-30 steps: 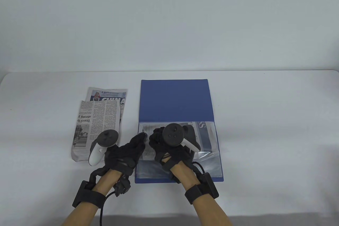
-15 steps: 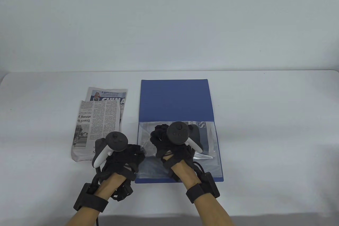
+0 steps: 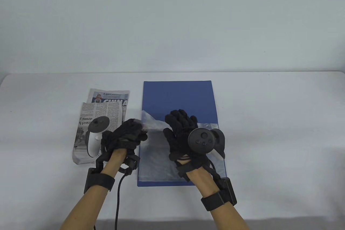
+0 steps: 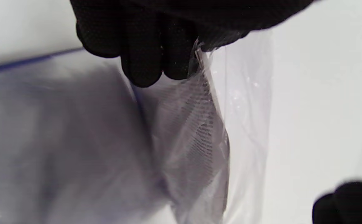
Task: Insert newspapers into folder
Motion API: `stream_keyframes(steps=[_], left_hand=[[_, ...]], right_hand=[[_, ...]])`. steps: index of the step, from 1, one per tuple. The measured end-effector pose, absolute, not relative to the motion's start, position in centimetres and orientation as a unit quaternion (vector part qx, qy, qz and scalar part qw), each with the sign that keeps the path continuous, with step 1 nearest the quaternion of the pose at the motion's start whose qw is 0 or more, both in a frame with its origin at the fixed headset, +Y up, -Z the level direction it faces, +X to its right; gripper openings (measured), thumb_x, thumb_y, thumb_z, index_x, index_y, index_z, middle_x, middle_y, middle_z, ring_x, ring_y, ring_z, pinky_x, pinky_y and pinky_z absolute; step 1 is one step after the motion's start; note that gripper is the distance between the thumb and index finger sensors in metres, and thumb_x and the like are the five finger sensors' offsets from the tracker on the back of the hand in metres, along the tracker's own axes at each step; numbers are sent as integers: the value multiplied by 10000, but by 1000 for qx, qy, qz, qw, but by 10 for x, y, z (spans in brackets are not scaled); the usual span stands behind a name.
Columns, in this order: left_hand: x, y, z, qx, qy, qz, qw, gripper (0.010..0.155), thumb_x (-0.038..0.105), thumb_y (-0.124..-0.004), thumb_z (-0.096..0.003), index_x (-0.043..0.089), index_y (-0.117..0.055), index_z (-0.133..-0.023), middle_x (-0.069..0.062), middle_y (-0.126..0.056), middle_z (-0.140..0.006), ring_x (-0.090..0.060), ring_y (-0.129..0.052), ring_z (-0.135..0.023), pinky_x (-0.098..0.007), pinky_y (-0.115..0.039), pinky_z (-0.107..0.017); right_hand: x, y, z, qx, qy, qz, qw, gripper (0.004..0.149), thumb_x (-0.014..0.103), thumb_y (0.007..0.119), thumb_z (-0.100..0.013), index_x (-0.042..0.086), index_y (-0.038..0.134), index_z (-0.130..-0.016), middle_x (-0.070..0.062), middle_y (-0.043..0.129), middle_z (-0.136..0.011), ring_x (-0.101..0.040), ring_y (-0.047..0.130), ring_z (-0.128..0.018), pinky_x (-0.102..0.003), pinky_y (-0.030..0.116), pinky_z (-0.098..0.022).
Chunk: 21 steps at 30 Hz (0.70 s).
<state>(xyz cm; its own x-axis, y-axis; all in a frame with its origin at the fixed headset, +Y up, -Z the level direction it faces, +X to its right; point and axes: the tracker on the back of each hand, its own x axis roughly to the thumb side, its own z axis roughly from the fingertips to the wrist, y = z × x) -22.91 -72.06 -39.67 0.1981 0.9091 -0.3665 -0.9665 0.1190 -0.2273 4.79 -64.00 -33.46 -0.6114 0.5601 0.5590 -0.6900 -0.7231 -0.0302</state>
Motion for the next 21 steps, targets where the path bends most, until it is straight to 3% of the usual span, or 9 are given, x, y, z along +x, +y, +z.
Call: stream_keyframes(steps=[8,10,12,13,15,18,21], left_hand=[[-223,-724,-460,-232,57,688,685,415,455,-607,-680,409,-493,-1077,115,-636,-1156,-215,-714,-1090,-432,-590,-889],[-220,-734,-468,-245,46,703,666,476,479,-559,-679,491,-410,-1131,120,-488,-1248,-229,-528,-1200,-482,-467,-939],[-216,-745,-472,-282,29,705,650,656,531,-555,-673,590,-146,-1182,114,-190,-1327,-257,-228,-1274,-557,-297,-959],[-214,-753,-472,-299,20,701,648,708,543,-554,-668,578,-63,-1177,121,-114,-1329,-274,-146,-1271,-576,-251,-953],[-214,-761,-469,-286,24,696,658,736,558,-553,-658,560,-26,-1172,101,-91,-1325,-296,-120,-1260,-592,-228,-941],[-217,-763,-460,-273,31,662,697,692,515,-542,-650,404,-133,-1197,-4,-202,-1298,-359,-171,-1216,-611,-246,-906],[-223,-751,-443,-253,-10,622,741,653,486,-544,-647,361,-215,-1196,-41,-257,-1280,-385,-200,-1194,-629,-270,-879]], right_hand=[[53,-644,-338,263,-105,874,395,557,348,673,-617,34,504,-1046,-253,417,-1075,-514,377,-982,-754,269,-623],[55,-648,-342,258,-92,871,409,559,348,673,-618,32,503,-1046,-255,415,-1075,-516,375,-981,-756,267,-620],[58,-651,-345,251,-79,868,421,561,350,671,-618,30,500,-1047,-254,413,-1076,-517,372,-981,-757,263,-620],[59,-654,-347,247,-72,866,429,563,349,670,-619,28,498,-1047,-258,411,-1075,-519,372,-980,-758,262,-618],[59,-659,-352,239,-51,866,436,567,349,670,-619,26,492,-1049,-260,403,-1075,-521,365,-979,-759,255,-615],[56,-665,-355,237,-25,870,432,571,349,672,-619,22,488,-1050,-263,402,-1074,-525,360,-976,-763,245,-609],[48,-676,-358,242,27,880,408,570,352,686,-618,23,502,-1046,-263,411,-1073,-523,365,-978,-767,235,-604]])
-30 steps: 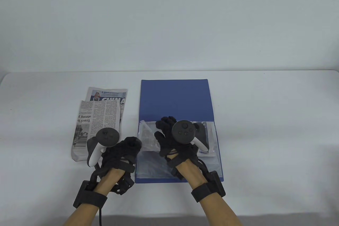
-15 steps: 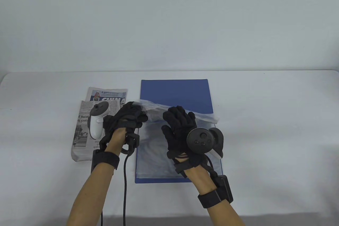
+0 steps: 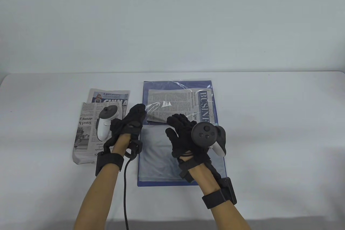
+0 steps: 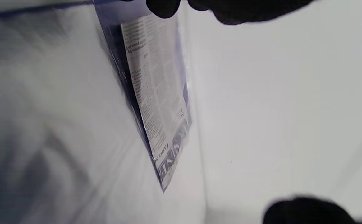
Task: Insert newspapers into folder
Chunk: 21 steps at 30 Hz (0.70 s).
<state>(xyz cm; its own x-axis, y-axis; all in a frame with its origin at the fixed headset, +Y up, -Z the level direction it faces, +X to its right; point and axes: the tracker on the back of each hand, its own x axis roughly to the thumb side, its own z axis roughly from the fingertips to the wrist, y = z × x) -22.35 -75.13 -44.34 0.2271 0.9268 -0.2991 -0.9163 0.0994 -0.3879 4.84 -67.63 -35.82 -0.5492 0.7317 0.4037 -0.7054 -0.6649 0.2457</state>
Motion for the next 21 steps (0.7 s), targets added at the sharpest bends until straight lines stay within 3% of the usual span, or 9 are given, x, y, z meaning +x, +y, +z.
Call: stream_keyframes(steps=[7,11,12,16,21], left_hand=[[-247,-714,-382,-209,-75,609,762,633,483,-554,-650,346,-280,-1203,-41,-326,-1280,-383,-253,-1202,-631,-305,-879],[-250,-725,-369,-173,-96,627,754,608,485,-546,-646,346,-321,-1194,-24,-389,-1270,-366,-331,-1201,-623,-336,-888],[-250,-732,-365,-130,-121,640,748,595,484,-551,-646,328,-375,-1194,-36,-445,-1258,-367,-359,-1199,-624,-342,-887],[-249,-717,-360,-103,-127,570,805,598,508,-541,-632,344,-388,-1186,-15,-468,-1256,-336,-375,-1214,-608,-344,-910],[-247,-724,-360,-133,-126,566,803,606,494,-544,-638,298,-400,-1192,-47,-475,-1249,-368,-372,-1199,-623,-341,-892]], right_hand=[[12,-720,-363,251,142,920,266,529,415,759,-599,50,639,-963,-245,443,-1073,-513,372,-984,-769,243,-611],[-12,-750,-363,245,195,931,186,584,506,764,-571,51,702,-931,-253,465,-1067,-524,360,-981,-769,236,-607],[-20,-759,-362,243,207,935,154,593,507,776,-570,50,692,-938,-255,456,-1069,-526,352,-981,-770,236,-606],[-35,-772,-357,249,226,940,63,528,377,821,-586,93,605,-975,-241,360,-1089,-521,295,-991,-765,239,-614],[-29,-771,-359,248,186,947,81,394,292,824,-583,140,708,-928,-207,464,-1085,-503,380,-998,-756,280,-629]])
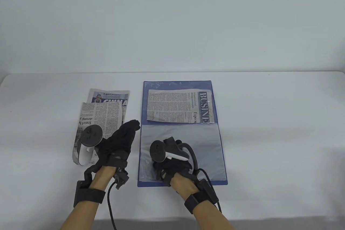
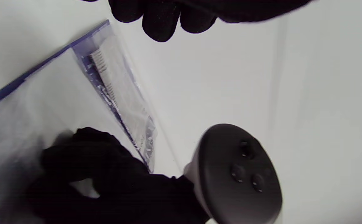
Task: Insert newspapers into folder
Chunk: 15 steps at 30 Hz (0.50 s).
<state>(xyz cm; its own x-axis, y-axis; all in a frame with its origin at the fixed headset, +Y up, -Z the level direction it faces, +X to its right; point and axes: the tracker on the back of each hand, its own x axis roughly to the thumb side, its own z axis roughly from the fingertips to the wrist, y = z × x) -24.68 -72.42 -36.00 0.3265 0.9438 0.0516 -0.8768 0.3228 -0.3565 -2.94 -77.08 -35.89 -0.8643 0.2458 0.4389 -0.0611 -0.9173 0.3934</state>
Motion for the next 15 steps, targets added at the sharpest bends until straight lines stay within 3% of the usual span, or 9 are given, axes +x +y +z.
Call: stream_keyframes(steps=[3,5,7,9,11,13,15], left_hand=[[-249,-729,-360,-177,-97,516,832,575,483,-554,-640,257,-465,-1161,-66,-469,-1244,-380,-333,-1195,-622,-312,-887],[-248,-730,-360,-209,-68,474,853,530,477,-570,-642,183,-583,-1082,-87,-431,-1248,-394,-234,-1194,-622,-240,-880],[-244,-734,-361,-261,-54,437,859,548,517,-606,-637,146,-654,-1037,-105,-292,-1265,-388,-39,-1166,-615,-45,-827],[-240,-740,-361,-322,-56,416,848,681,621,-618,-594,171,-578,-1104,-100,-112,-1267,-369,156,-1103,-610,110,-727],[-234,-747,-361,-341,-70,461,816,815,650,-636,-578,180,-397,-1200,-102,50,-1235,-356,293,-1021,-597,199,-646],[-229,-751,-360,-355,-80,481,797,825,630,-665,-594,189,-343,-1213,-98,117,-1210,-347,347,-974,-592,226,-607],[-224,-754,-360,-357,-74,464,807,733,548,-698,-632,194,-396,-1198,-104,97,-1212,-361,339,-973,-603,222,-591]], right_hand=[[-19,-761,-364,230,185,948,123,374,289,816,-583,124,739,-910,-209,492,-1079,-504,388,-997,-758,281,-628],[-10,-754,-367,215,175,945,173,373,286,813,-583,124,737,-910,-214,491,-1078,-504,387,-996,-758,277,-627],[-3,-749,-368,207,164,941,209,372,289,811,-585,122,738,-908,-216,501,-1074,-505,397,-994,-758,281,-628],[0,-746,-369,205,160,940,223,372,291,811,-585,122,738,-909,-215,506,-1072,-503,401,-993,-759,281,-626],[1,-742,-369,204,149,940,227,373,293,809,-586,119,739,-908,-217,509,-1070,-503,403,-992,-758,281,-627],[-1,-739,-368,205,140,941,232,373,294,808,-585,118,739,-907,-216,512,-1068,-500,408,-993,-758,281,-628],[-2,-738,-366,208,137,940,232,373,294,806,-586,117,738,-907,-217,512,-1068,-498,409,-993,-757,282,-628]])
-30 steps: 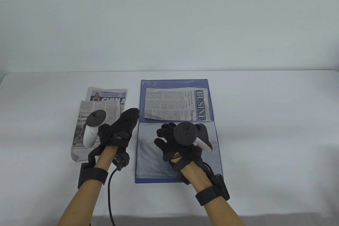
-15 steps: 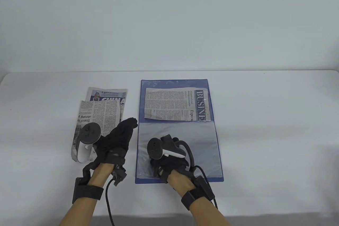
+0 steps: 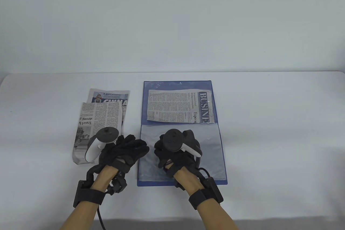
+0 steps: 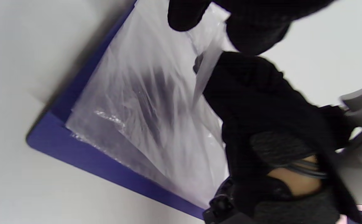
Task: Insert newspapers into folder
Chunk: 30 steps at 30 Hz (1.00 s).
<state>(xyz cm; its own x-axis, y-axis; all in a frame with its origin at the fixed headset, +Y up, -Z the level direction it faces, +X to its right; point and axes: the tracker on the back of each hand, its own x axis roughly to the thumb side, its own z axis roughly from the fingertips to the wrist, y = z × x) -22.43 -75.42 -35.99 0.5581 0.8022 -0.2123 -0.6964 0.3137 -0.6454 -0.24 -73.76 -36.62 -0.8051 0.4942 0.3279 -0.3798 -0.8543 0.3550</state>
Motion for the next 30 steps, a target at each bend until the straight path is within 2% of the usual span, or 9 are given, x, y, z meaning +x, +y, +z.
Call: stream_keyframes(steps=[3,10,13,15,16,18,21,26,30], left_hand=[[-223,-755,-358,-319,-29,422,848,430,414,-700,-651,259,-689,-1051,-80,-179,-1266,-375,171,-1074,-610,149,-637],[-230,-751,-357,-298,9,380,876,445,509,-733,-632,155,-923,-823,-45,-515,-1236,-387,-60,-1162,-616,57,-711],[-237,-748,-356,-309,26,403,861,509,511,-674,-641,110,-952,-783,-86,-575,-1210,-417,-110,-1159,-623,42,-714],[-245,-741,-355,-275,42,419,864,571,526,-631,-637,80,-963,-768,-116,-611,-1189,-431,-141,-1157,-621,36,-721],[-248,-739,-354,-257,49,419,869,562,525,-630,-637,90,-927,-833,-122,-587,-1200,-435,-140,-1159,-630,33,-726],[-250,-736,-355,-246,43,411,877,514,466,-620,-649,208,-651,-1093,-92,-386,-1264,-416,-57,-1163,-642,60,-727],[-241,-741,-360,-282,-28,402,871,618,355,-603,-654,456,-327,-1198,-32,-125,-1294,-364,104,-1142,-646,100,-732],[-223,-758,-362,-385,-41,312,867,533,256,-585,-637,438,-609,-1137,-5,9,-1263,-339,263,-1042,-628,180,-661],[-228,-760,-364,-403,-22,279,871,515,255,-576,-628,429,-652,-1106,16,-13,-1262,-324,262,-1044,-617,182,-669]], right_hand=[[-4,-737,-365,214,139,939,232,372,293,803,-587,116,737,-908,-218,514,-1067,-498,413,-992,-757,283,-628],[-1,-736,-366,211,132,937,244,368,294,793,-588,123,735,-910,-213,530,-1063,-492,431,-990,-757,287,-628],[0,-735,-366,209,128,936,253,367,291,790,-589,121,733,-910,-214,532,-1062,-491,435,-990,-756,289,-629],[2,-735,-367,209,127,936,253,366,291,788,-589,121,733,-909,-212,533,-1062,-487,435,-992,-756,289,-630],[2,-734,-367,208,126,936,256,367,290,788,-589,121,731,-909,-211,532,-1063,-490,433,-991,-756,288,-629],[3,-734,-367,208,126,935,258,366,290,787,-589,119,731,-908,-213,532,-1061,-489,434,-991,-756,289,-629],[4,-734,-367,209,126,934,261,367,290,786,-589,118,730,-909,-215,532,-1061,-489,433,-991,-757,287,-628],[6,-734,-368,210,113,932,272,367,288,781,-591,116,724,-910,-213,529,-1062,-487,434,-991,-758,287,-628],[8,-733,-368,208,108,932,277,366,286,777,-591,116,721,-911,-213,529,-1061,-485,440,-989,-758,287,-628]])
